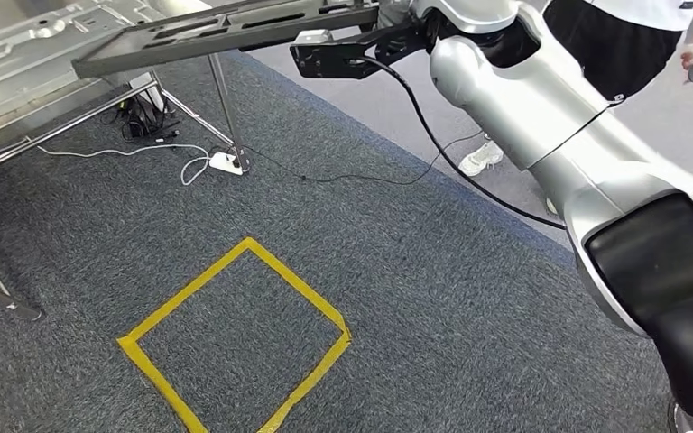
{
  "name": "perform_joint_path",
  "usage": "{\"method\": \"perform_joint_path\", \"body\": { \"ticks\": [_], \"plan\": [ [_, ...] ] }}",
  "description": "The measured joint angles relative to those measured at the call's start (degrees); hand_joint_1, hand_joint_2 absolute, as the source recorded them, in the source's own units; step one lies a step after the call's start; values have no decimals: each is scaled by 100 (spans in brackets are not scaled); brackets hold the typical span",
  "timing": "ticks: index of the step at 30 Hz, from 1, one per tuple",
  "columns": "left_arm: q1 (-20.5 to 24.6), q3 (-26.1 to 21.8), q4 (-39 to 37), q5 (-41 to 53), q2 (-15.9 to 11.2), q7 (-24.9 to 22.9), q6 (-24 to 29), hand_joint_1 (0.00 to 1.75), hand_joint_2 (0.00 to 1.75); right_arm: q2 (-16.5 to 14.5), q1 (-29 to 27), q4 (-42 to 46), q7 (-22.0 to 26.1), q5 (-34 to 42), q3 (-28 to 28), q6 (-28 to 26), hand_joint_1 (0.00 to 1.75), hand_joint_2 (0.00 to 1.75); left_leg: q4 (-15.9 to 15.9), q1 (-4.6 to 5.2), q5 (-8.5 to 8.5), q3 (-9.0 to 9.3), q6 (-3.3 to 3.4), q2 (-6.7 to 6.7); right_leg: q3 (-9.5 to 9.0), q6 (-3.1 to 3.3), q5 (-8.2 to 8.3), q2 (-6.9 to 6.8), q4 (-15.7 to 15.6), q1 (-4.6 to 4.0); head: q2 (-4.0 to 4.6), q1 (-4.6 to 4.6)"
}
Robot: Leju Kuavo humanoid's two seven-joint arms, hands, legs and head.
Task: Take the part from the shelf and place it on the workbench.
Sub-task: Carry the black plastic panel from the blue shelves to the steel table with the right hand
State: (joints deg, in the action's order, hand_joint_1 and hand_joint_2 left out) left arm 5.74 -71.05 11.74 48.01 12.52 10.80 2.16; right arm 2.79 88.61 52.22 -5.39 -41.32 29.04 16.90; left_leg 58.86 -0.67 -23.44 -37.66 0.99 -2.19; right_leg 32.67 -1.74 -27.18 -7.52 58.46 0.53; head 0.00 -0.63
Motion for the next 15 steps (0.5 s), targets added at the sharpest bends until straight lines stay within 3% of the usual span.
{"method": "perform_joint_path", "body": {
  "ticks": [2, 4, 5, 6, 7, 8, 10, 11, 13, 15],
  "plan": [
    [9, -7, 0, 0, -5, -25, 4, 0, 175, -33, 25, -12, -23, -10, 3, -2, 175, 175, -18, -8, -2, 34, 77, 133, 131, -28, -229, 287, 340, 43, 0, 0],
    [23, -9, 0, 2, -6, -39, 7, 0, 175, -33, 42, -37, -45, -23, 3, -4, 175, 175, -21, 3, -6, 42, 137, 276, 534, -14, -577, 634, 1128, 48, 0, 0],
    [29, -9, 0, 4, -6, -42, 5, 0, 175, -33, 41, -59, -49, -30, 3, -5, 175, 175, -19, 15, -8, 46, 157, 359, 744, -4, -678, 701, 1494, 37, 0, 1],
    [30, -9, 0, 7, -6, -43, 4, 0, 175, -32, 38, -83, -50, -38, 3, -5, 175, 175, -16, 30, -11, 52, 165, 454, 890, 11, -678, 736, 1703, 25, 0, 0],
    [28, -9, 0, 9, -6, -44, 3, 0, 175, -32, 35, -104, -48, -47, 4, -5, 175, 175, -12, 44, -13, 61, 170, 552, 929, 39, -555, 757, 1674, 14, 0, 0],
    [24, -10, 0, 10, -5, -44, 2, 0, 175, -32, 35, -122, -42, -55, 4, -5, 175, 175, -8, 56, -15, 72, 173, 648, 866, 80, -339, 797, 1430, 0, 0, 0],
    [18, -11, -1, 11, 6, -42, 1, 0, 175, -32, 42, -145, -28, -66, 5, -5, 175, 175, -1, 64, -17, 80, 168, 819, 580, 181, 107, 1034, 657, -19, 0, -2],
    [19, -11, -2, 11, 14, -39, 1, 0, 175, -31, 46, -155, -20, -68, 5, -5, 175, 175, 3, 54, -15, 69, 158, 890, 449, 216, 221, 1151, 344, -27, 0, -1],
    [19, -13, -4, 11, 25, -34, 1, 0, 175, -35, 50, -170, -3, -67, 8, -5, 175, 175, 0, 16, 1, 31, 114, 1022, 327, 245, 229, 1230, 104, -44, 0, 2],
    [3, -16, -3, 14, 15, -34, -1, 0, 175, -58, 50, -177, 12, -67, 19, -6, 175, 175, -17, 12, 9, 17, 55, 1108, 252, 245, 233, 1069, -3, -32, 0, 5]
  ]
}}
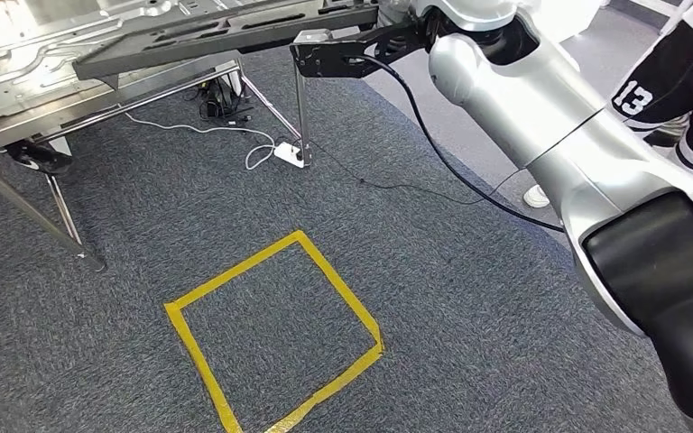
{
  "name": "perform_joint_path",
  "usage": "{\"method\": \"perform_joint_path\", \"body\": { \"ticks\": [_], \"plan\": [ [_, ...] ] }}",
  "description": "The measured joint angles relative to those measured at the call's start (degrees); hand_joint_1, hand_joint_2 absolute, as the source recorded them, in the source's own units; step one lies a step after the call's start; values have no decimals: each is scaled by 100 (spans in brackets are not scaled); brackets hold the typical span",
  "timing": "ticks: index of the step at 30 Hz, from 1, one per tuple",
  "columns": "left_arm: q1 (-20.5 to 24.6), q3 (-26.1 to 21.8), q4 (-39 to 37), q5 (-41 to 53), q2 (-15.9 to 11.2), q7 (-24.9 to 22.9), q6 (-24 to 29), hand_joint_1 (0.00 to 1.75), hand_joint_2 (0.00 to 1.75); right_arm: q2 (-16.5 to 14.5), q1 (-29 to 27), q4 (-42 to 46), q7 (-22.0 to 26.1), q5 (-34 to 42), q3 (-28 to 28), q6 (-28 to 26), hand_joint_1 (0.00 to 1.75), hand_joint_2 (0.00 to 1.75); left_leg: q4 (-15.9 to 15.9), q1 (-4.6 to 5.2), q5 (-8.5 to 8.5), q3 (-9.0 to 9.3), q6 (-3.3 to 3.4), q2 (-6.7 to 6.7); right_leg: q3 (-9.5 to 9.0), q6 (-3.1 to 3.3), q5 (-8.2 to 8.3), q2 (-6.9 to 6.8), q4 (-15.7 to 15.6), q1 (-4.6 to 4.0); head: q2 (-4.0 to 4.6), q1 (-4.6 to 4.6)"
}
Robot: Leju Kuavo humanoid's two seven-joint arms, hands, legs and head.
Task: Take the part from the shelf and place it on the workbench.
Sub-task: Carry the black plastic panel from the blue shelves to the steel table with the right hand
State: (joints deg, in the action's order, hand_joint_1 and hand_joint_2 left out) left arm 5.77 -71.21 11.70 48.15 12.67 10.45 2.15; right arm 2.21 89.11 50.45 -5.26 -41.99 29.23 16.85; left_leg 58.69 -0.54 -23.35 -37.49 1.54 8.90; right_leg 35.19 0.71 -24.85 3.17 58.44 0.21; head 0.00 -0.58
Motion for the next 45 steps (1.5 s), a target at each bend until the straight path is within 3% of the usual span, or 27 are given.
{"method": "perform_joint_path", "body": {
  "ticks": [2, 4, 6, 7, 8, 10, 12, 15, 17, 19, 21, 22, 23, 26, 28, 29, 32, 35, 37, 38, 39, 41, 43, 45],
  "plan": [
    [-12, -2, 1, 5, -11, -1, -1, 0, 175, -31, 12, -10, 8, -1, 11, -3, 175, 175, 208, 40, -142, -95, -55, -301, -105, 7, 30, -185, -132, 44, 0, -21],
    [-9, -2, 1, 9, -13, -3, -2, 0, 175, -42, 31, -32, 8, -5, 15, -6, 175, 175, 840, 17, -444, -406, -117, -721, -172, 16, 29, -365, -189, 52, 0, -42],
    [-9, -2, 1, 9, -14, -5, -2, 0, 175, -41, 29, -57, 8, -9, 19, -5, 175, 175, 1415, -50, -602, -723, -187, -843, -195, 7, -2, -540, -183, 57, 0, -43],
    [-12, -2, 1, 11, -16, -5, -1, 0, 175, -42, 22, -67, 12, -9, 24, -4, 175, 175, 1429, -80, -534, -749, -220, -865, -205, -9, -24, -624, -171, 67, 0, -43],
    [-15, -2, 1, 16, -20, -5, 1, 0, 175, -42, 18, -75, 17, -9, 28, -4, 175, 175, 1226, -105, -378, -662, -250, -896, -215, -33, -50, -700, -153, 80, 0, -44],
    [-16, -2, 1, 32, -22, -5, 4, 0, 175, -42, 20, -81, 25, -9, 34, -6, 175, 175, 484, -104, -32, -290, -292, -1095, -229, -107, -126, -837, -90, 87, 0, -46],
    [-12, -2, 0, 41, -18, -6, 4, 0, 175, -34, 30, -87, 24, -9, 35, -9, 175, 175, 67, -69, 68, -89, -245, -1231, -235, -183, -194, -945, -29, 49, 0, -31],
    [-13, -2, 1, 45, -19, -5, 2, 0, 175, -42, 34, -99, 26, -12, 45, -11, 175, 175, 60, -64, 21, -92, -113, -1079, -278, -261, -253, -1051, -21, 33, 0, -16],
    [-6, -2, 2, 48, -22, 4, 0, 0, 175, -42, 36, -98, 32, -10, 54, -17, 175, 175, 45, -78, 19, -62, -50, -964, -213, -293, -422, -821, 186, 81, 0, -14],
    [10, -2, 2, 50, -24, 14, -1, 0, 175, -7, 35, -93, 44, 33, 54, -18, 175, 175, 38, -67, 19, -46, -2, -869, 110, -286, -744, -477, 838, 98, 0, -13],
    [17, -2, 2, 55, -24, 13, 5, 0, 175, 35, 10, -92, 63, 103, 54, -9, 175, 175, 41, -27, 14, -39, 31, -763, 530, -251, -947, -362, 1545, 62, 0, -13],
    [13, -3, 2, 59, -24, 2, 19, 0, 175, 51, -9, -91, 70, 126, 54, -7, 175, 175, 43, -1, 8, -30, 43, -711, 645, -217, -902, -347, 1666, 38, 0, -13],
    [9, -3, 1, 62, -24, -19, 39, 0, 175, 61, -26, -86, 75, 136, 54, -10, 175, 175, 44, 28, 2, -18, 53, -662, 652, -164, -745, -335, 1558, 6, 0, -13],
    [3, -9, 1, 54, -9, -101, 107, 0, 175, 75, -32, -42, 73, 137, 53, -26, 175, 175, 44, 88, -5, 5, 62, -567, 261, 78, -133, -264, 483, -110, 0, -14],
    [0, -14, -1, 50, 5, -108, 118, 0, 175, 76, -29, -11, 53, 127, 52, -33, 175, 175, 40, 76, -4, -9, 45, -552, 111, 169, -38, -238, 136, -164, 0, -9],
    [0, -15, -1, 51, 8, -102, 120, 0, 175, 77, -30, 4, 41, 119, 52, -34, 175, 175, 33, 71, -1, -13, 30, -548, 90, 174, -30, -244, 102, -174, 0, -6],
    [1, -15, -1, 65, -2, -85, 122, 0, 175, 79, -26, 45, 26, 99, 52, -33, 175, 175, 156, 87, -121, -55, -41, -636, -3, 150, 32, -306, -55, -107, 0, -9],
    [6, -15, -1, 78, -3, -76, 120, 0, 175, 91, -14, 58, 17, 92, 52, -31, 175, 175, 1043, 34, -617, -427, -157, -791, -53, 146, 57, -374, -122, -54, 0, -15],
    [4, -15, -1, 89, -5, -73, 118, 0, 175, 96, -27, 57, 8, 89, 52, -28, 175, 175, 1533, -29, -769, -637, -236, -835, -53, 131, 50, -397, -115, -25, 0, -16],
    [2, -15, -1, 94, -9, -70, 116, 0, 175, 95, -33, 58, 9, 88, 52, -27, 175, 175, 1473, -55, -685, -593, -270, -852, -53, 113, 41, -402, -103, -7, 0, -17],
    [1, -15, -1, 97, -14, -66, 116, 0, 175, 95, -35, 62, 9, 87, 52, -26, 175, 175, 1203, -77, -516, -443, -296, -870, -56, 86, 26, -407, -82, 15, 0, -17],
    [4, -15, -1, 101, -21, -61, 115, 0, 175, 97, -26, 76, 10, 87, 51, -30, 175, 175, 412, -90, -216, -21, -312, -918, -48, 7, -25, -416, -13, 39, 0, -18],
    [11, -14, -1, 106, -24, -66, 119, 0, 175, 101, -14, 85, 2, 80, 50, -36, 175, 175, 19, -68, -154, 187, -255, -939, -30, -69, -58, -425, 36, 33, 0, -15],
    [14, -14, -1, 116, -26, -85, 135, 0, 175, 103, -10, 86, -9, 70, 50, -40, 175, 175, 0, -55, -161, 196, -174, -920, -28, -125, -60, -438, 33, 25, 0, -14]
  ]
}}
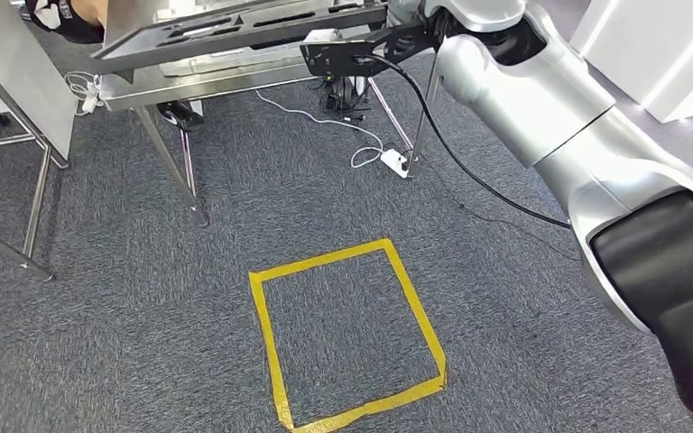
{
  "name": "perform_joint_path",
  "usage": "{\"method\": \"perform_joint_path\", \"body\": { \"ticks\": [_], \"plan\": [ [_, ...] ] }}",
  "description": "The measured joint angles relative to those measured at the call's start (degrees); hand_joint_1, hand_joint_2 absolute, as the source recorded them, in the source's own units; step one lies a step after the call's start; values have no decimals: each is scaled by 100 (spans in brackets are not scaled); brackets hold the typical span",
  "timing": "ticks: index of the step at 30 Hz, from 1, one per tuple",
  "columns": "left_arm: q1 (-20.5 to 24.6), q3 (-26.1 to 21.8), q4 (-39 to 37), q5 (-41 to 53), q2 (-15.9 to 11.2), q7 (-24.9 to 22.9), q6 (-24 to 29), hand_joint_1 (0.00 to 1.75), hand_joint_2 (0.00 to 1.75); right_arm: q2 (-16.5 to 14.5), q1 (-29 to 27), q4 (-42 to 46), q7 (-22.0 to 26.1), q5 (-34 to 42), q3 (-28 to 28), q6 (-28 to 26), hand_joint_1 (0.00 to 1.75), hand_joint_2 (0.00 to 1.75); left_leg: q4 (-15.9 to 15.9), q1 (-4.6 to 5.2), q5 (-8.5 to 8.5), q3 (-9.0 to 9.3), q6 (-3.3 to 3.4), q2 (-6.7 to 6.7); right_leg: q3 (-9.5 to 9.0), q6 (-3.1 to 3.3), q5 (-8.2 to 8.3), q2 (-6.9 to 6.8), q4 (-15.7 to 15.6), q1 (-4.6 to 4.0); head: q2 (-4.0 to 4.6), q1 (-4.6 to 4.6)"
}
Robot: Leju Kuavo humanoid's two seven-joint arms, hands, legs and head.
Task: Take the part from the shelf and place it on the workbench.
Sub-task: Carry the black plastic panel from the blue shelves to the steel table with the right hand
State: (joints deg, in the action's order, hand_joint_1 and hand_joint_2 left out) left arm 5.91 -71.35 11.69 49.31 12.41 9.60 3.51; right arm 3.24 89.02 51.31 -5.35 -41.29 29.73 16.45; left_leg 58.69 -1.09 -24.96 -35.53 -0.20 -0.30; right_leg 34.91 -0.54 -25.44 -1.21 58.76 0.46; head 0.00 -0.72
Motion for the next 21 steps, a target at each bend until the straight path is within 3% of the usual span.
{"method": "perform_joint_path", "body": {
  "ticks": [2, 3, 6, 7, 8, 10, 12, 15, 17, 19, 21],
  "plan": [
    [-4, -1, 0, 8, -2, -15, 15, 0, 175, 4, 6, 2, -5, -5, -1, -2, 175, 175, -41, -17, 18, 25, 76, 9, 42, -48, -87, 18, 100, 15, 0, 0],
    [-3, -2, 0, 9, -2, -16, 18, 0, 175, 7, 10, 4, -8, -8, -2, -5, 175, 175, -62, -28, 24, 40, 115, 10, 133, -68, -206, 40, 298, 23, 0, 1],
    [7, -2, 0, 10, -3, -24, 18, 0, 175, 9, 4, 3, -15, -21, -4, -13, 175, 175, -60, -26, 1, 57, 181, 22, 670, -109, -650, 88, 1371, 33, 0, 1],
    [9, -2, 0, 10, -3, -28, 17, 0, 175, 9, -5, 2, -16, -26, -4, -13, 175, 175, -52, -25, -12, 65, 187, 35, 799, -117, -672, 92, 1586, 38, 1, 1],
    [8, -2, 0, 10, -3, -33, 16, 0, 175, 9, -12, 1, -17, -33, -4, -12, 175, 175, -43, -24, -27, 77, 187, 49, 830, -117, -584, 93, 1590, 42, 1, 1],
    [4, -3, 0, 10, -2, -45, 16, 0, 175, 8, -8, 1, -19, -50, -4, -13, 175, 175, -22, -25, -69, 115, 170, 81, 578, -94, -171, 95, 972, 49, 1, 1],
    [6, -3, 0, 10, 1, -58, 15, 0, 175, 7, 12, 2, -22, -63, -5, -16, 175, 175, 0, -15, -106, 124, 128, 102, 269, -60, 78, 111, 300, 26, 0, 2],
    [14, -2, 0, 10, 2, -69, 14, 0, 175, -1, 25, 2, -23, -78, -4, -19, 175, 175, -2, -7, -118, 99, 42, 117, 169, -12, 68, 119, 66, -20, 0, 2],
    [10, -3, 0, 12, 1, -75, 14, 0, 175, -14, 25, 1, -21, -87, -4, -20, 175, 175, 31, -13, -173, 86, -10, 108, 127, 40, 71, 107, 21, 0, 0, 1],
    [8, -4, 0, 16, -1, -78, 14, 0, 175, -27, 33, -2, -23, -98, -4, -20, 175, 175, 447, -16, -394, -98, -49, 84, 62, 104, 66, 90, -30, 25, 0, -1],
    [6, -4, 0, 21, -2, -80, 14, 0, 175, -34, 30, -7, -26, -105, -4, -19, 175, 175, 1188, -17, -655, -475, -69, 70, 26, 151, 38, 84, -30, 14, 0, -1]
  ]
}}
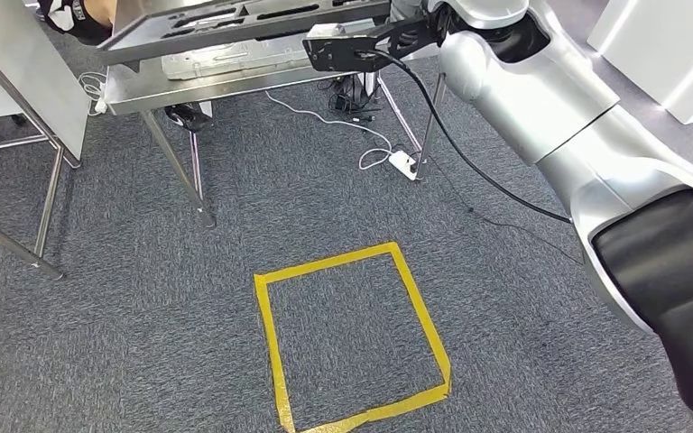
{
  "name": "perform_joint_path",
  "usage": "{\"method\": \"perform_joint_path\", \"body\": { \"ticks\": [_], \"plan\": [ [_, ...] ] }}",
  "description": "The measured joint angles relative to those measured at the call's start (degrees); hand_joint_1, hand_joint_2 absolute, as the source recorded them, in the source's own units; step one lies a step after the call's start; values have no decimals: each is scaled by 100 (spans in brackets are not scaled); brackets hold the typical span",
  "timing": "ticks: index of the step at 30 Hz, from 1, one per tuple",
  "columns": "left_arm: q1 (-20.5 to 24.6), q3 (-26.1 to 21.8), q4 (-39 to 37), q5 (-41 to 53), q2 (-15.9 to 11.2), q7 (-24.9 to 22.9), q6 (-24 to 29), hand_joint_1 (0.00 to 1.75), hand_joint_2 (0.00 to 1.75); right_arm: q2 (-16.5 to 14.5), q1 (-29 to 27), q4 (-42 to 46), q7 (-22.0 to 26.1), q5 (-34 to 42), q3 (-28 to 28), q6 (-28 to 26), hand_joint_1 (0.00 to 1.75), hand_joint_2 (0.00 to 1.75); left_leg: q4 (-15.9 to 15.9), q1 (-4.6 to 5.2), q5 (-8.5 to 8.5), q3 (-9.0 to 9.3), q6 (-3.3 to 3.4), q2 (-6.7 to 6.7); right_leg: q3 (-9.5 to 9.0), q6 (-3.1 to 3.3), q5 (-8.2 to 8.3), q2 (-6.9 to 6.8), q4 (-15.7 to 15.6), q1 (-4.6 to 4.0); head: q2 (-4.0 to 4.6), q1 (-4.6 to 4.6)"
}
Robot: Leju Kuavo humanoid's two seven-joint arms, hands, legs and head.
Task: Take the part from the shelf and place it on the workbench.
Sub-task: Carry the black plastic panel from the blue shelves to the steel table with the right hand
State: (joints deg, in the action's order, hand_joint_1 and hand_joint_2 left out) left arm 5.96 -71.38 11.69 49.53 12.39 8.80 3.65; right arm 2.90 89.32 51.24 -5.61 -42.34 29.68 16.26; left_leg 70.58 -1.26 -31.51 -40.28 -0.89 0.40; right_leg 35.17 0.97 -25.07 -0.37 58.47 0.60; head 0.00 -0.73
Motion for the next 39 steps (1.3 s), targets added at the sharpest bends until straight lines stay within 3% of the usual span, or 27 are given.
{"method": "perform_joint_path", "body": {
  "ticks": [1, 2, 3, 5, 7, 10, 12, 15, 17, 18, 20, 21, 23, 27, 29, 31, 32, 33, 34, 36, 38, 39],
  "plan": [
    [-1, 0, 0, 4, -1, -1, 0, 0, 175, -4, -9, -2, 2, 0, 0, 0, 175, 175, 266, -1, -32, -167, -5, -1, -18, 12, -19, 4, 6, -8, 0, 1],
    [-2, 0, 0, 8, -2, -1, 0, 0, 175, -8, -19, -3, 5, 0, 0, 0, 175, 175, 337, -1, 42, -249, -2, -2, -41, 18, -43, 9, 13, -16, 0, 0],
    [-3, 0, 0, 13, -4, -2, 0, 0, 175, -13, -26, -4, 9, 0, 0, 0, 175, 175, 186, 1, 218, -224, 11, -3, -72, 17, -72, 14, 21, -23, 0, -1],
    [-7, 0, 0, 18, -11, -2, 0, 0, 175, -15, -30, -5, 14, -1, 0, 0, 175, 175, -516, 16, 662, 45, 69, -10, -143, 3, -138, 18, 33, -39, 0, 1],
    [-3, 1, 0, 23, -19, 2, 0, 0, 175, -15, -14, -6, 13, -7, 0, -1, 175, 175, -1059, 51, 820, 286, 127, -28, -168, -36, -183, 19, 36, -57, 0, 1],
    [3, 1, 0, 31, -19, 16, 0, 0, 175, -16, -5, -4, 12, -17, 0, -2, 175, 175, -1246, 60, 760, 398, 200, -39, -178, -127, -176, 17, 57, -60, 0, 1],
    [-8, -1, 0, 33, -17, 24, 0, 0, 175, -15, 11, -2, 15, -22, -1, -2, 175, 175, -1312, 37, 750, 496, 257, -34, -114, -177, -283, 24, 258, -44, 0, 3],
    [1, -1, 0, 33, -20, 31, 0, 0, 175, -11, 32, 1, 18, -31, -2, -3, 175, 175, -1327, 31, 706, 576, 307, -33, 406, -232, -651, 32, 1196, -3, 0, 4],
    [7, 0, 0, 33, -20, 35, -1, 0, 175, -11, 20, -1, 19, -33, -2, -2, 175, 175, -1314, 28, 651, 622, 304, -20, 706, -261, -670, 31, 1550, 35, 0, 5],
    [2, -1, 0, 33, -18, 38, -2, 0, 175, -10, 17, -2, 20, -34, -2, -2, 175, 175, -1300, 24, 615, 654, 294, -11, 718, -271, -529, 30, 1439, 53, 0, 5],
    [-16, -2, 0, 33, -13, 41, -2, 0, 175, -10, 18, -1, 20, -38, -2, -2, 175, 175, -1266, 12, 528, 728, 258, 2, 507, -275, -78, 30, 787, 74, 0, 6],
    [-20, -3, 0, 33, -10, 42, -2, 0, 175, -9, 25, -1, 20, -40, -3, -3, 175, 175, -1254, 8, 490, 751, 232, 6, 396, -273, 57, 27, 464, 61, 0, 5],
    [-9, -4, 0, 33, -9, 44, -2, 0, 175, -9, 45, 1, 20, -45, -4, -5, 175, 175, -1236, 9, 446, 759, 164, 9, 294, -227, 120, 28, 136, 25, 0, 7],
    [2, -4, 0, 40, -11, 43, 11, 0, 175, -2, 52, 10, 18, -70, -6, -9, 175, 175, -1105, 11, 325, 772, 49, -3, 148, -77, 88, 30, 58, 26, 0, 4],
    [1, -4, 0, 41, -13, 50, -5, 0, 175, 6, 41, 10, 13, -80, -8, -7, 175, 175, -558, 1, 108, 498, 28, -14, 61, -19, 53, 30, 42, 31, 0, 4],
    [-2, -3, 0, 41, -10, 61, -39, 0, 175, 5, -5, 10, 14, -82, -9, -3, 175, 175, 166, 2, -137, 47, 19, -15, -1, 20, -5, 41, 42, 12, 0, 3],
    [-4, -3, 0, 42, -9, 63, -48, 0, 175, 5, -37, 10, 19, -81, -9, -2, 175, 175, 339, 2, -162, -115, 19, -16, -42, 26, -41, 49, 43, 0, 0, 3],
    [-5, -3, 0, 42, -8, 64, -50, 0, 175, 5, -65, 10, 26, -81, -9, -1, 175, 175, 315, 4, -77, -189, 28, -16, -91, 27, -80, 57, 43, -11, 0, 3],
    [-7, -4, 0, 41, -8, 64, -50, 0, 175, 4, -82, 10, 33, -81, -9, -1, 175, 175, 75, 8, 141, -159, 47, -16, -150, 25, -124, 62, 44, -22, 0, 3],
    [-15, -4, 0, 41, -11, 63, -50, 0, 175, 4, -90, 8, 42, -83, -9, -1, 175, 175, -679, 38, 674, 53, 114, -21, -265, 11, -213, 63, 47, -41, 0, 4],
    [-17, -3, 0, 42, -17, 58, -50, 0, 175, 4, -80, 4, 44, -88, -9, -1, 175, 175, -1119, 81, 878, 212, 170, -21, -305, -32, -278, 65, 53, -49, 0, 5],
    [-17, -3, 0, 43, -20, 54, -49, 0, 175, 5, -78, 2, 46, -90, -9, -1, 175, 175, -1155, 99, 850, 229, 184, -17, -308, -62, -299, 68, 50, -49, 0, 5]
  ]
}}
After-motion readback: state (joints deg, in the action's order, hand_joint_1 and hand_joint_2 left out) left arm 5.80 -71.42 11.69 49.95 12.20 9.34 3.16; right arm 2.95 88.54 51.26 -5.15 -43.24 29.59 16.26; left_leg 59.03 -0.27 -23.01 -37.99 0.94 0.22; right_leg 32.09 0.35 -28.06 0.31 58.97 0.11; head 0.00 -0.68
